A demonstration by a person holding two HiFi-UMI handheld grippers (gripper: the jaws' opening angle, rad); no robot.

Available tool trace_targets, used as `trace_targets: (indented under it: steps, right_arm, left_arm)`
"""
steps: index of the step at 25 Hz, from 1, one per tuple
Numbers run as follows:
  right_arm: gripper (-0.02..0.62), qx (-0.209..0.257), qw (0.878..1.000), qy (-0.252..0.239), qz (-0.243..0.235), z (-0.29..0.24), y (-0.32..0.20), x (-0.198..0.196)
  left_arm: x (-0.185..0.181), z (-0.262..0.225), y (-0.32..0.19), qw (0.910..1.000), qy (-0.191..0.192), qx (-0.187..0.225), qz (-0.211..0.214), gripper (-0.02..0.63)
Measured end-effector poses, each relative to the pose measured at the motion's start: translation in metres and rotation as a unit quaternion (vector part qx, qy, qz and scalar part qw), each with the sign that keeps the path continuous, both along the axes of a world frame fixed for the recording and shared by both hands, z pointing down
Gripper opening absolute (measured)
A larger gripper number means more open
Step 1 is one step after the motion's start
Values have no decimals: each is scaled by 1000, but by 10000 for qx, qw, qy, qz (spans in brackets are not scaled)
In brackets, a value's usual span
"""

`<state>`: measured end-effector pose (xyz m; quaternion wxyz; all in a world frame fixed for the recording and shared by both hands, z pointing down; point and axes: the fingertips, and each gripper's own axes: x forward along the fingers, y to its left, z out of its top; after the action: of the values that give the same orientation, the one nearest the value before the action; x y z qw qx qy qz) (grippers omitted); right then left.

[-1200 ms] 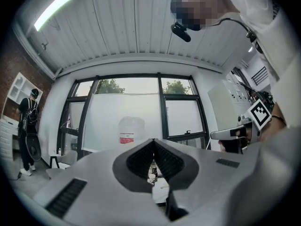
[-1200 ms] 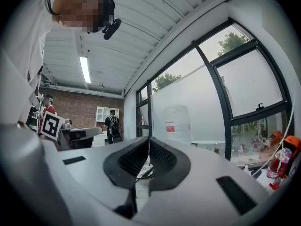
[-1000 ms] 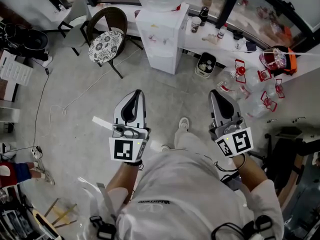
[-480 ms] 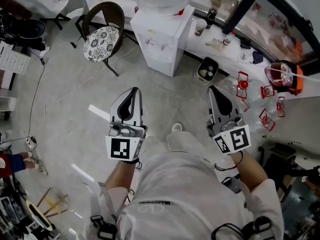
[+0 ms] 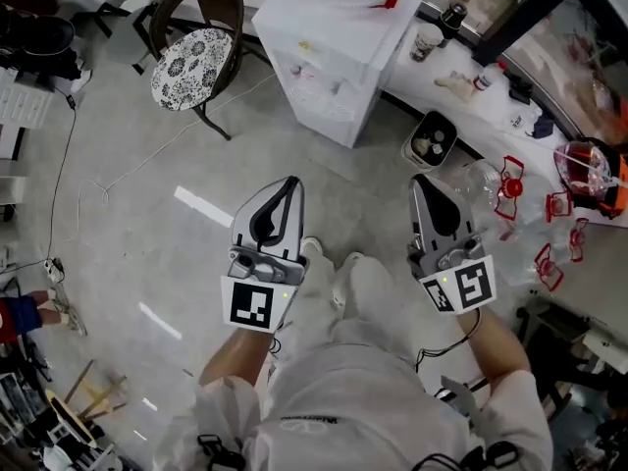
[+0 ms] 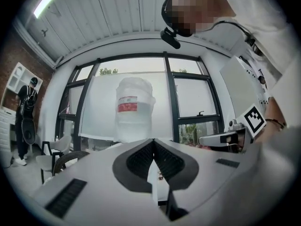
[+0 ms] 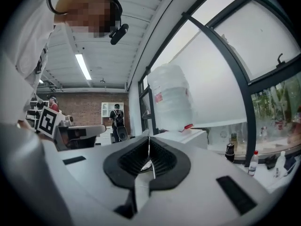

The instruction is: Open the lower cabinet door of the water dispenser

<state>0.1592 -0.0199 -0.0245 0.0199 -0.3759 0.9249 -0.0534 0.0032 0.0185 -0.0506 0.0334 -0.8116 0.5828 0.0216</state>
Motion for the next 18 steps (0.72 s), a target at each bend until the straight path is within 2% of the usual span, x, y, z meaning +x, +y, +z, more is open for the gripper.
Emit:
trace_targets:
  steps: [10,18]
  right_arm:
    - [18,-197,9991,-208,328,259,-79,-29]
    - [18,-69,9994,-121,317,401,-123,-45]
  left_arm:
    - [-20,255,-89,9994,-161,48,291,2]
    - [-3,407,-146,9979,-222,33,613,2]
